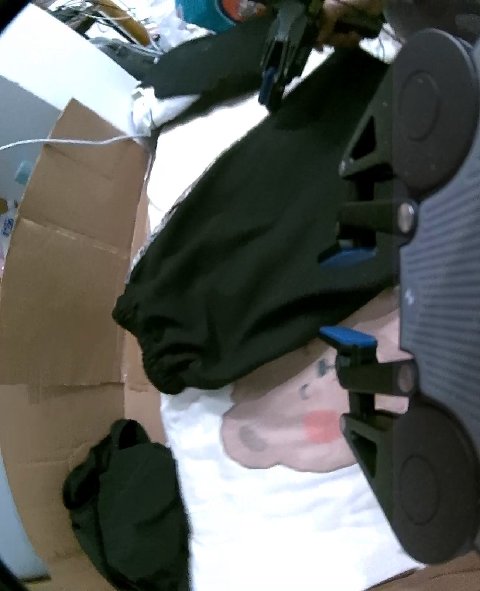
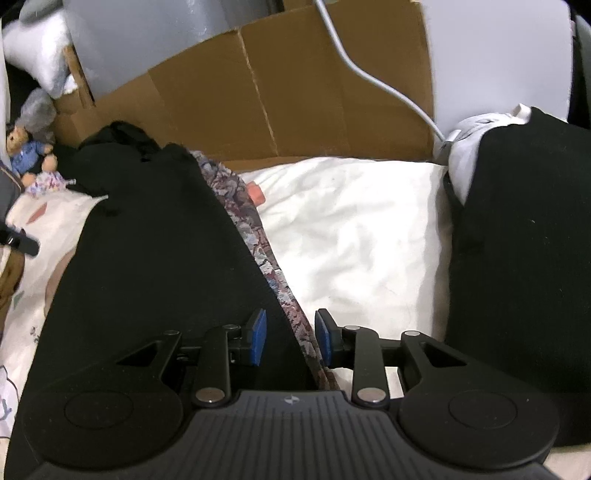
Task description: Fold clothes
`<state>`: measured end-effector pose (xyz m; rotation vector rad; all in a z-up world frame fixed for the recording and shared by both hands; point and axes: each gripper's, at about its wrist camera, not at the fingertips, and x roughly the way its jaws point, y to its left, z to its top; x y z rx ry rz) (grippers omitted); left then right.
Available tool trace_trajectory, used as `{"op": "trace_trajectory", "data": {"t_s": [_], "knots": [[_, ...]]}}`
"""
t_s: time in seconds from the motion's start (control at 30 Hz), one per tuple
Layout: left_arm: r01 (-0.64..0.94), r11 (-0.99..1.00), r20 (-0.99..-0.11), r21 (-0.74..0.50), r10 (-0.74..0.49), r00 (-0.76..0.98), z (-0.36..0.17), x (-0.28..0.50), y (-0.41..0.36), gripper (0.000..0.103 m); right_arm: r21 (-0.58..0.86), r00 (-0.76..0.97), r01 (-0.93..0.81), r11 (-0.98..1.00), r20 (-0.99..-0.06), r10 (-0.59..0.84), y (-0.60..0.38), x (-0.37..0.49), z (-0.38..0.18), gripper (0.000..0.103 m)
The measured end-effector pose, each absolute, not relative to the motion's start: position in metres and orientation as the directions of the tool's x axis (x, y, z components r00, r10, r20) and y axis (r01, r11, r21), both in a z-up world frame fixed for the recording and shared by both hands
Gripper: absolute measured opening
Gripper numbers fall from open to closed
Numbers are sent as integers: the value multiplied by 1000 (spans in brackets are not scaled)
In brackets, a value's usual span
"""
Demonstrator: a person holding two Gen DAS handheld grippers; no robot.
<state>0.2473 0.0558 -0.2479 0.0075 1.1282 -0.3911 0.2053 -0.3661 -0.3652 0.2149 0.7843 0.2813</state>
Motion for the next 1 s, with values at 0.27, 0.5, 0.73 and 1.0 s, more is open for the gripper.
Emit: {"op": "trace_trajectory", "data": {"t_s": [0.27,0.5,0.73,1.0], "knots": [[284,916,-810,-284,-388,440,-240,214,72,42,320,655,-144,936,-678,332,-372,188,-349,40],[236,908,-799,-345,-416,435,-277,204,84,42,319,617,-90,944,-726,304,-376,163,-343,48],[274,902,-818,-332,-420,393,-291,188,71,42,302,637,-25,953,-730,248,-376,144,-350,52],[297,899,-856,-323,-411,314,-319,169,57,42,344,658,-7,939,-705,263,-384,128,-342,52]]}}
